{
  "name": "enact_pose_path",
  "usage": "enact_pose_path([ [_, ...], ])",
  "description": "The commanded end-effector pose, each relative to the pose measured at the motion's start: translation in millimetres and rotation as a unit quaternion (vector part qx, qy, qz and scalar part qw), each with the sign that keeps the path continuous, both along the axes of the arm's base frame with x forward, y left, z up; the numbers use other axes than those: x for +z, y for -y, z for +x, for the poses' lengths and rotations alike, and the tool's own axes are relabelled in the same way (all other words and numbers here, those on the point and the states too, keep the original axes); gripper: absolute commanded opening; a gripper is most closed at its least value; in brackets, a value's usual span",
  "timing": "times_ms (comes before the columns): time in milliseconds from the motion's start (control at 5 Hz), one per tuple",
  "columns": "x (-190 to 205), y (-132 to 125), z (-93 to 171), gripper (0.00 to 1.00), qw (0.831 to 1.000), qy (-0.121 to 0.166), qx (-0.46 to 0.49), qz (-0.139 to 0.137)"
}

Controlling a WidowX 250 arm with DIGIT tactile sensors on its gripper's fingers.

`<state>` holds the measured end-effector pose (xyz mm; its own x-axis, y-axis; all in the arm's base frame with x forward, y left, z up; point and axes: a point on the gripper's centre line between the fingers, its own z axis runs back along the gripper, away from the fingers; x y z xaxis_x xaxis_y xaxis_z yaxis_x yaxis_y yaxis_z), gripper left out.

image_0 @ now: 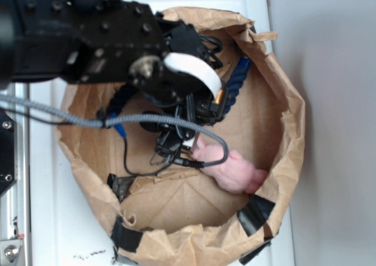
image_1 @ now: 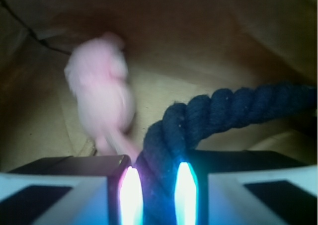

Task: Grab the blue rope.

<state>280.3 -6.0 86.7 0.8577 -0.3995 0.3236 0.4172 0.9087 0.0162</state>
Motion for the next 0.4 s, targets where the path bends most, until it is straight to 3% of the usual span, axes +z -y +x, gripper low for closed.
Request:
enact_pose_path([
  [0, 30, 10, 2, 0.00, 0.998, 0.023, 0.013, 0.054],
  [200, 23, 22, 1, 1.00, 0.984, -0.010, 0.014, 0.178],
])
